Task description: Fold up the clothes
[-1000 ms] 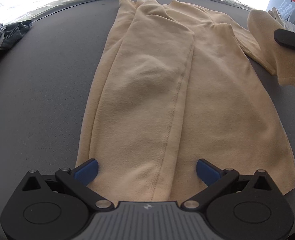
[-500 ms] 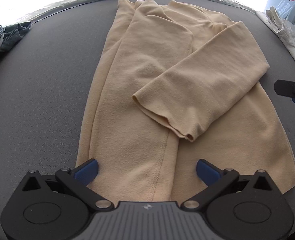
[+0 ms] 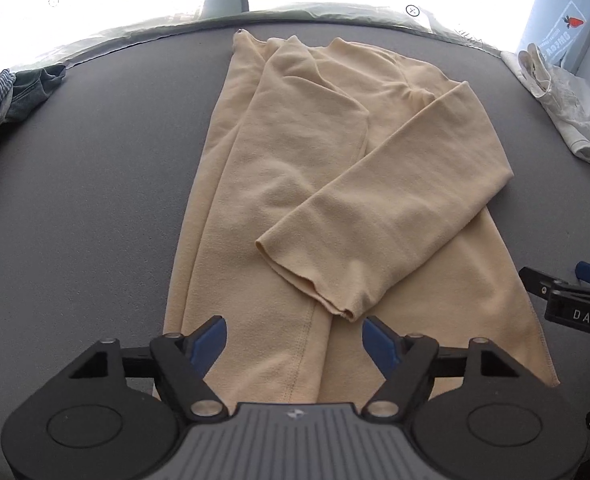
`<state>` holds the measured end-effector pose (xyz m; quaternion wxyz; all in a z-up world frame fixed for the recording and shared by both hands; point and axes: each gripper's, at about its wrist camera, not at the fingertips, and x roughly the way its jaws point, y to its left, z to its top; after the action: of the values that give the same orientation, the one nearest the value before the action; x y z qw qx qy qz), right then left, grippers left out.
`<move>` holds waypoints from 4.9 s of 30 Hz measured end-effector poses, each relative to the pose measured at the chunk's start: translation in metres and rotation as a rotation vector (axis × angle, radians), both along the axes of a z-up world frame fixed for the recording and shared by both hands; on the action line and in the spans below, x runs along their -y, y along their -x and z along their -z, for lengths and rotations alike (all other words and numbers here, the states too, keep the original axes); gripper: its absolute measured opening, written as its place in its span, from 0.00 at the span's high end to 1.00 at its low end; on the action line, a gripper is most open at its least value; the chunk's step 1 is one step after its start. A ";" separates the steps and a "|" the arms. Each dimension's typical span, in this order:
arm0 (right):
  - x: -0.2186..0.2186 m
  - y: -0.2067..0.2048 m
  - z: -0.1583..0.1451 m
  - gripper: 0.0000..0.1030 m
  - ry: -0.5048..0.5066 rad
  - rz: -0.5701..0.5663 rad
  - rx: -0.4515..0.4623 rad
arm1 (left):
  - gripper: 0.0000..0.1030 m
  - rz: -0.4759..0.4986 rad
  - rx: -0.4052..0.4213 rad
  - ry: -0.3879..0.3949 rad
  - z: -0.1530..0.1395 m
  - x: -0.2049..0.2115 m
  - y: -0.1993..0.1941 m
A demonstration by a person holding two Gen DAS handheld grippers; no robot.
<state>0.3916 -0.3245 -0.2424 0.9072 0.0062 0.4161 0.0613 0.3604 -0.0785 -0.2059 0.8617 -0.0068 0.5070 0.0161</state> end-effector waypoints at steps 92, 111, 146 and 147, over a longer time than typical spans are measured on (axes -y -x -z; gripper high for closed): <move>-0.151 0.049 -0.028 0.00 0.102 0.331 0.033 | 0.90 -0.521 0.132 0.065 -0.014 -0.367 -0.086; -0.173 0.054 -0.025 0.47 0.405 -0.071 0.116 | 0.70 0.183 -0.022 0.101 -0.003 -0.128 -0.001; -0.123 0.039 -0.058 0.98 -0.201 -0.101 0.021 | 0.57 0.066 -0.070 0.097 0.019 -0.102 0.017; -0.125 0.038 -0.061 0.98 -0.218 -0.108 0.022 | 0.57 0.068 -0.070 0.097 0.019 -0.102 0.017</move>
<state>0.3537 -0.1997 -0.1819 0.9011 0.0816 0.3967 0.1552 0.3436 0.0237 -0.2247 0.8422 -0.0307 0.5370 -0.0372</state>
